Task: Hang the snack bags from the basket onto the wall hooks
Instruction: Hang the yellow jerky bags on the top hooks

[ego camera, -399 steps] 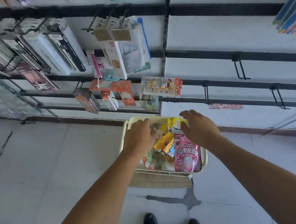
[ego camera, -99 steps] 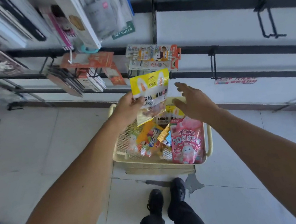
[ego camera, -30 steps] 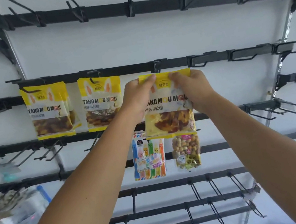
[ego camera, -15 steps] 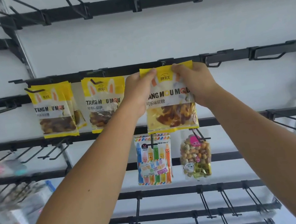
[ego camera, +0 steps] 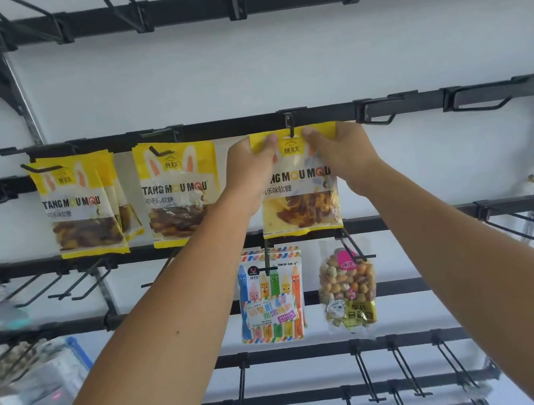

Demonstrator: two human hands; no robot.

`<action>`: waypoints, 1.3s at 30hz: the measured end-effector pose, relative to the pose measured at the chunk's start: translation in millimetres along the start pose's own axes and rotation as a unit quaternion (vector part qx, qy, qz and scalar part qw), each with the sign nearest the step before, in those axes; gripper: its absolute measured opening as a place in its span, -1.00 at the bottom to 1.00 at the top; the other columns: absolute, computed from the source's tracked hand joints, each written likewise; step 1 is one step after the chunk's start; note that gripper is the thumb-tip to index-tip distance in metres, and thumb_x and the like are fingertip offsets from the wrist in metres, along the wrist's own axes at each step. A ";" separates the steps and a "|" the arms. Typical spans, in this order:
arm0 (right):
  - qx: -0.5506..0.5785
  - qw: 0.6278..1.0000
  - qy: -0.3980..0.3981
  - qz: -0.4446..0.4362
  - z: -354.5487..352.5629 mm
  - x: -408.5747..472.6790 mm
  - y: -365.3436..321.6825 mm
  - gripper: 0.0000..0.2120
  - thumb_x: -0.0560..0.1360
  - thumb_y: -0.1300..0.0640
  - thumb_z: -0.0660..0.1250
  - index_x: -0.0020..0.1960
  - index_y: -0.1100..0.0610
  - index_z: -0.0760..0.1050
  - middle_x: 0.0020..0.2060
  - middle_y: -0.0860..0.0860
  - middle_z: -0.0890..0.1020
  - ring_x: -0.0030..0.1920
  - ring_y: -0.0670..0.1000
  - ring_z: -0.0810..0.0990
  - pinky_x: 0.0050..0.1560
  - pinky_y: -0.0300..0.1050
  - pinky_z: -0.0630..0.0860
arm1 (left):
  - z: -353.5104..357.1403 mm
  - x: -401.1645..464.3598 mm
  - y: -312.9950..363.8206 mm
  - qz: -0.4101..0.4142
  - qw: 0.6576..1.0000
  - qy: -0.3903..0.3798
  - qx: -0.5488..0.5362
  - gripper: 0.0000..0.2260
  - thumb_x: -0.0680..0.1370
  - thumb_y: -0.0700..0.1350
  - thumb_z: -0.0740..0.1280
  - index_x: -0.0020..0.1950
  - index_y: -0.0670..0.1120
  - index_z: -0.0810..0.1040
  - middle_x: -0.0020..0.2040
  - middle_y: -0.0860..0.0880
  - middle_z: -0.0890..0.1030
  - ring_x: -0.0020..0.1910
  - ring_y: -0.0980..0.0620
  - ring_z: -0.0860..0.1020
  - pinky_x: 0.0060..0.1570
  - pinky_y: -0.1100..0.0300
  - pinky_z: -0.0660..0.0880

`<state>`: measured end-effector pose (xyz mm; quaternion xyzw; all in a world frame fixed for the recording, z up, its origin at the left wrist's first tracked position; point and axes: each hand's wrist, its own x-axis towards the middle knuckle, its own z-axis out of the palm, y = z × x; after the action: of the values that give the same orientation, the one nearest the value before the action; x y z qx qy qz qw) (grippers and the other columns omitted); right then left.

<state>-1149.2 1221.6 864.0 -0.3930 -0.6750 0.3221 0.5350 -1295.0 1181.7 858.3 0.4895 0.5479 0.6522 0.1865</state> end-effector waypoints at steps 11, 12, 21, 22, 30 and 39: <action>-0.072 0.995 0.068 -0.022 16.4 27.6 13.9 -0.73 0.57 -0.08 0.34 0.16 0.07 0.50 -0.10 -0.01 0.61 -0.22 -0.12 0.57 -0.41 -0.27 0.42 | 8.7 20.4 -11.4 -0.005 0.999 0.019 0.048 -0.78 0.62 0.02 0.33 -0.10 -0.10 0.56 -0.18 -0.03 0.59 -0.18 0.01 0.54 -0.13 0.09 0.47; -0.062 0.996 0.066 -0.026 16.0 27.9 14.1 -0.76 0.57 -0.06 0.35 0.15 0.04 0.51 -0.09 -0.01 0.62 -0.19 -0.10 0.59 -0.39 -0.26 0.46 | 8.2 20.5 -11.7 -0.009 0.999 0.015 0.040 -0.78 0.62 0.02 0.33 -0.10 -0.11 0.56 -0.18 -0.02 0.59 -0.18 0.01 0.53 -0.13 0.09 0.47; -0.034 0.998 0.038 -0.038 15.2 31.9 14.7 -0.87 0.55 0.05 0.37 0.08 0.04 0.60 -0.14 0.01 0.69 -0.12 0.02 0.68 -0.14 -0.08 0.63 | 4.9 26.4 -14.8 -0.036 0.999 -0.003 -0.010 -0.82 0.63 -0.01 0.33 -0.08 -0.09 0.57 -0.16 0.00 0.57 -0.17 0.11 0.50 -0.06 0.12 0.42; -0.037 0.998 0.039 -0.037 16.1 32.1 13.9 -0.86 0.55 0.05 0.37 0.08 0.04 0.60 -0.14 0.02 0.69 -0.13 0.02 0.68 -0.15 -0.08 0.63 | 4.2 26.3 -14.2 -0.038 0.999 -0.005 -0.011 -0.82 0.63 -0.01 0.33 -0.07 -0.10 0.57 -0.15 0.01 0.58 -0.16 0.13 0.49 -0.04 0.12 0.40; -0.056 0.997 0.036 -0.028 17.2 32.9 8.9 -0.83 0.56 0.05 0.35 0.12 0.05 0.58 -0.17 0.01 0.69 -0.12 0.00 0.67 -0.23 -0.15 0.56 | 1.7 29.2 -16.0 -0.045 0.999 -0.016 -0.007 -0.82 0.64 -0.01 0.31 -0.09 -0.07 0.54 -0.15 0.04 0.56 -0.15 0.17 0.48 -0.06 0.16 0.36; -0.099 0.994 0.046 -0.029 2.0 15.1 10.6 -0.56 0.60 0.17 0.30 0.46 0.08 0.34 0.23 -0.01 0.58 0.08 -0.04 0.56 -0.08 -0.23 0.48 | -2.3 13.3 -18.1 -0.017 0.995 -0.014 0.100 -0.60 0.65 -0.01 0.27 0.46 -0.09 0.32 0.30 -0.07 0.54 0.14 -0.04 0.56 -0.10 0.19 0.52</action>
<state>-1151.0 1240.0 861.5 -0.4387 -0.6895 0.2199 0.5327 -1308.3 1196.9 848.0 0.5053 0.6159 0.5841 0.1555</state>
